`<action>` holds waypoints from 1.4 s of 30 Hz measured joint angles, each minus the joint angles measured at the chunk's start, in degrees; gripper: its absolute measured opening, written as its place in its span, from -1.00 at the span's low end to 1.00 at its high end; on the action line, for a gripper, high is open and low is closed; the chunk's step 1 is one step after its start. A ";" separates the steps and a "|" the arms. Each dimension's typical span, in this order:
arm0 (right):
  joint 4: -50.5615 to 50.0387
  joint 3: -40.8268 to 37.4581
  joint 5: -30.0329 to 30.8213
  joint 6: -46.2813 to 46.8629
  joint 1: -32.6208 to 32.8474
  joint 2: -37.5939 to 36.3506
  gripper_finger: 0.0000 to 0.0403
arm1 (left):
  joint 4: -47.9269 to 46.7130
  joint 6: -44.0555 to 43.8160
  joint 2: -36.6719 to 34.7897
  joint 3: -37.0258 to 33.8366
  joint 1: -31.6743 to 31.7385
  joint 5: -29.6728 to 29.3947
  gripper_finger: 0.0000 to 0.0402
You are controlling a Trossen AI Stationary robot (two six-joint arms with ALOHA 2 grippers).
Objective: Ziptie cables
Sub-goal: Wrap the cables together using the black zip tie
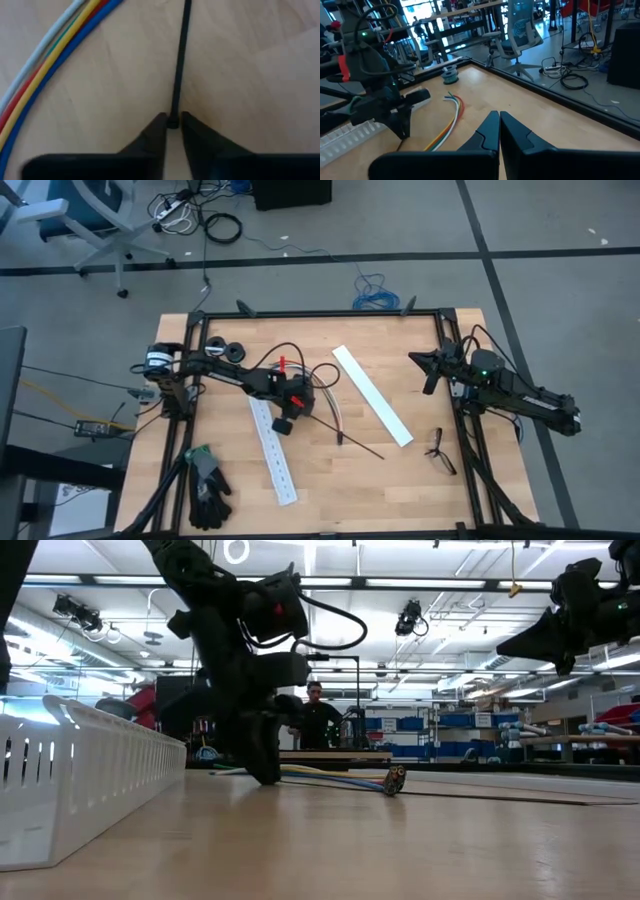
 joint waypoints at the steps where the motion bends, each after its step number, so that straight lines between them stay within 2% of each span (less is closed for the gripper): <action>1: 0.14 -0.01 0.03 0.00 0.00 0.05 -0.98 | -0.03 0.06 0.06 0.00 -0.06 -0.09 -0.83; 3: 0.31 -0.02 0.04 0.00 0.00 0.09 -0.98 | -0.03 -0.47 0.10 0.13 -0.03 0.05 -0.93; 9: 0.96 -0.02 0.02 0.00 0.00 0.09 -0.98 | -0.48 -1.44 -2.54 -0.11 -0.34 -0.94 -0.98; 19: 1.21 -0.02 0.02 0.00 0.00 0.11 -0.98 | -9.20 -5.76 -12.49 -0.24 -1.00 -5.22 -1.00; 25: 1.20 -0.02 0.02 0.00 0.00 0.11 -0.98 | -8.75 -7.99 -16.32 -0.22 -2.66 -5.13 -1.00; 28: 1.23 -0.02 0.02 0.00 0.00 0.11 -0.98 | -5.49 -9.51 -18.17 -0.48 -3.62 -5.11 -1.00; 35: 1.27 -0.02 0.00 0.00 0.00 0.11 -0.98 | 5.20 -12.16 -25.78 -6.63 -4.45 -5.51 -1.00; 39: 1.42 -0.02 0.00 0.00 0.00 0.11 -0.98 | 8.07 -15.55 -30.71 -13.57 -4.43 -10.67 -1.00; 42: 1.50 -0.01 0.02 0.00 0.00 0.11 -0.98 | 12.43 -18.26 -34.18 -19.67 -4.27 -12.06 -1.00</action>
